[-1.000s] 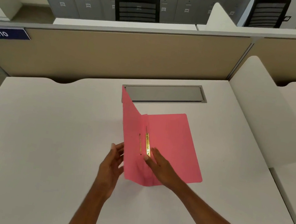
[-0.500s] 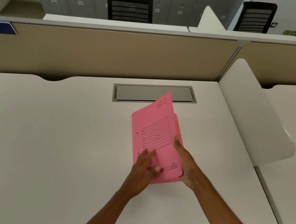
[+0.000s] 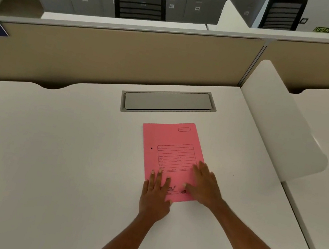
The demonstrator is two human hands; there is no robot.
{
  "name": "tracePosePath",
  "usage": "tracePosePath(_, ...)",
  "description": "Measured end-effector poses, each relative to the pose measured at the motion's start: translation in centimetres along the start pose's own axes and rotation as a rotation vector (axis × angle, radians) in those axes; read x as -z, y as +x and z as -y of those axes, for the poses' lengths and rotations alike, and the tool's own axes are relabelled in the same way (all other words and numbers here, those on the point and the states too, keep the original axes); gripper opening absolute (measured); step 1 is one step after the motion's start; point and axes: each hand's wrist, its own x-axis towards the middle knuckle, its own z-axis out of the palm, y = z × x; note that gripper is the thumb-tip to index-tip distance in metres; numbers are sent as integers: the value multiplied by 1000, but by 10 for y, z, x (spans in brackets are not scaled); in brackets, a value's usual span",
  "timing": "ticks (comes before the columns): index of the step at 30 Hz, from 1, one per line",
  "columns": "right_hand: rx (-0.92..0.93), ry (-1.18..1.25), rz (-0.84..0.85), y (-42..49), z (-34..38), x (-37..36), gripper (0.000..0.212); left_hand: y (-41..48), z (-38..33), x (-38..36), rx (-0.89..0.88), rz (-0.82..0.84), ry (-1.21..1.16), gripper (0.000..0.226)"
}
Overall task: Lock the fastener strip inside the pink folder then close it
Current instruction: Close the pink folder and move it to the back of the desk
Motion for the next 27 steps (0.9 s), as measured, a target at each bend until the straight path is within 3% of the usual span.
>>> tracePosePath(4,126,-232,170,-2,1,-27,104,1,0,-2,2,-14,32,87)
tracePosePath(9,140,-309,141,-6,-3,-39,107,-1,1,5,74,-45,-52,73)
tracePosePath(16,133,-214,182,-5,-5,-41,107,8,-9,33,408,-288,-622,33)
tracePosePath(22,126,-151,203,-2,-5,-41,108,20,3,52,692,-414,-1094,34)
tracePosePath(27,134,-146,195,-1,-7,-43,108,18,10,46,728,-371,-1226,43)
